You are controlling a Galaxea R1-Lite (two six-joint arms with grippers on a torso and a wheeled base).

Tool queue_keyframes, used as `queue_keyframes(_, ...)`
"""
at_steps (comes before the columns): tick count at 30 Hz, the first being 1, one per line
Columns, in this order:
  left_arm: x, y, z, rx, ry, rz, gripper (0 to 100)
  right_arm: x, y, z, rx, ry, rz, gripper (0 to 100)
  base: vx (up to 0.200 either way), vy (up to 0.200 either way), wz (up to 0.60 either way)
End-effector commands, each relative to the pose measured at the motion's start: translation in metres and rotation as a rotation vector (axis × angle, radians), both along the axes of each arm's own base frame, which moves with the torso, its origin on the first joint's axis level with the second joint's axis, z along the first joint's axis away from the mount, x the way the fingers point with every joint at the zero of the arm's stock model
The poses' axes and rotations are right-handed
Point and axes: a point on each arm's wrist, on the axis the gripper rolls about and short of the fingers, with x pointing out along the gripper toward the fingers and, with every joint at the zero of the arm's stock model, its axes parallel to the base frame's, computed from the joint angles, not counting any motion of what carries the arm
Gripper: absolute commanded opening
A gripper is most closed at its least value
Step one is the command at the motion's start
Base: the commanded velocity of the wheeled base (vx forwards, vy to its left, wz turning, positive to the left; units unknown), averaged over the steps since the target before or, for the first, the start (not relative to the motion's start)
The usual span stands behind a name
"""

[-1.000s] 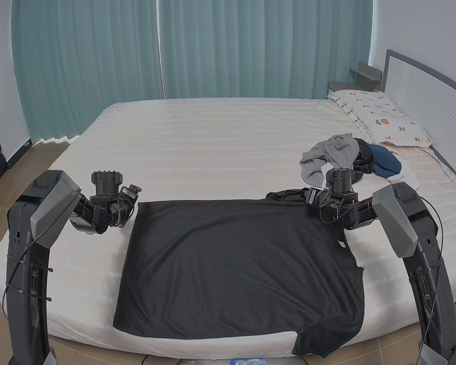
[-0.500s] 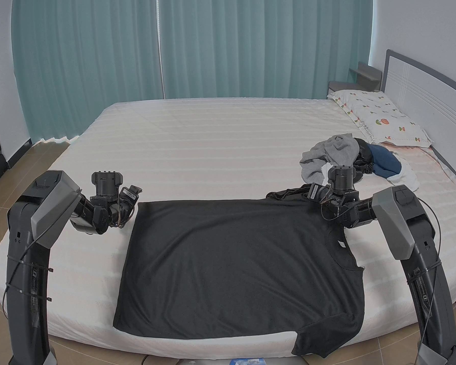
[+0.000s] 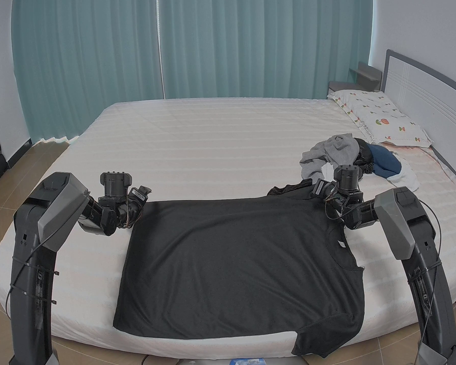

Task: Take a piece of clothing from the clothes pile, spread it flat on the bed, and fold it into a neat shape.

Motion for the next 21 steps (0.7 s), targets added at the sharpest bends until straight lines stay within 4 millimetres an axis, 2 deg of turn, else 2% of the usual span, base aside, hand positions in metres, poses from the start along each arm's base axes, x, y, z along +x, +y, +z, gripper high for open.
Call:
queue_keyframes(1,0.003,-0.002,-0.002,0.0,-0.006,-0.003,100,0.001,-0.004,-0.001,0.0,-0.005,-0.011,0,0.0,0.0,0.0)
queue_keyframes(10,0.014,-0.008,-0.008,0.005,-0.032,-0.007,100,0.001,-0.007,-0.008,-0.001,-0.021,-0.027,0,0.0,0.0,0.0)
queue_keyframes(21,0.015,-0.009,-0.013,0.037,-0.031,-0.026,100,0.001,-0.005,-0.012,-0.001,-0.013,-0.026,0,0.0,0.0,0.0)
